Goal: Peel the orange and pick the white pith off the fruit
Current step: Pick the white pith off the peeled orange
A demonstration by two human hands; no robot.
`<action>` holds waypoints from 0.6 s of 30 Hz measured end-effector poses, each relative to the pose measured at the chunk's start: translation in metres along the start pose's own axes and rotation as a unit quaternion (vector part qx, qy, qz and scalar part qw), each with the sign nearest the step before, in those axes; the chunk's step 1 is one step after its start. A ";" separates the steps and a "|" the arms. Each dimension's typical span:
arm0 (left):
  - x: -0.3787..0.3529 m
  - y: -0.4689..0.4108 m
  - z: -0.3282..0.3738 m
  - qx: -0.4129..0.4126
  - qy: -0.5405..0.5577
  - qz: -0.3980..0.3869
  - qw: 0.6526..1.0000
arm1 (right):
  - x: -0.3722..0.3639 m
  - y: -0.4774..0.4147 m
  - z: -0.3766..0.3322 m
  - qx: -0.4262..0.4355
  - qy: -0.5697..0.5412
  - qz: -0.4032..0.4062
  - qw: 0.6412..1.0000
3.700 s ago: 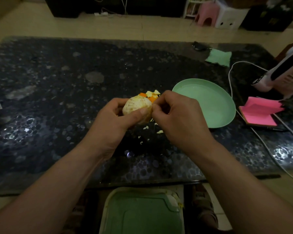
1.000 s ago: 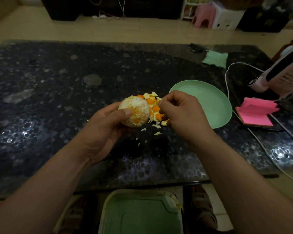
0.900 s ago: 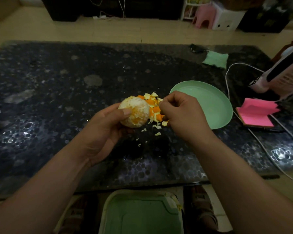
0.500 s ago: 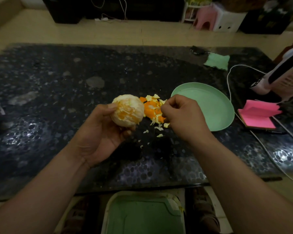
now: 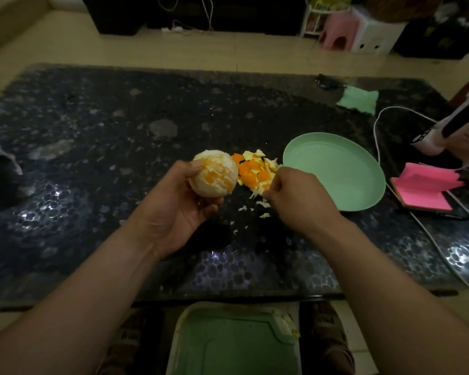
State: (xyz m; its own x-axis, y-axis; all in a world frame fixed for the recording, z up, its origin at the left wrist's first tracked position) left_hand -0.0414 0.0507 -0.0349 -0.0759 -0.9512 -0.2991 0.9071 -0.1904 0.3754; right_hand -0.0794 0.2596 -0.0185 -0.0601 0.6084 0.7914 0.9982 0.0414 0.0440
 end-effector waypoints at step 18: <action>-0.012 0.002 0.012 -0.073 -0.108 0.010 0.991 | 0.026 0.032 -0.048 0.060 -0.304 0.000 0.951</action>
State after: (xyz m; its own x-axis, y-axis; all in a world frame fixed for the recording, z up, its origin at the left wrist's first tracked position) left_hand -0.0435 0.0585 -0.0200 -0.1302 -0.9871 -0.0930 0.9584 -0.1493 0.2431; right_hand -0.0489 0.2387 0.0330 -0.0895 0.9527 0.2903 0.9925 0.1097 -0.0540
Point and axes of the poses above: each hand's wrist, its own y-axis away from the middle knuckle, its own x-axis out of the back of the hand, z = x × y, the point moved 9 cm from there along -y, towards the middle knuckle, and after that the axes turned 14 degrees about -y, right-handed, at the moved point
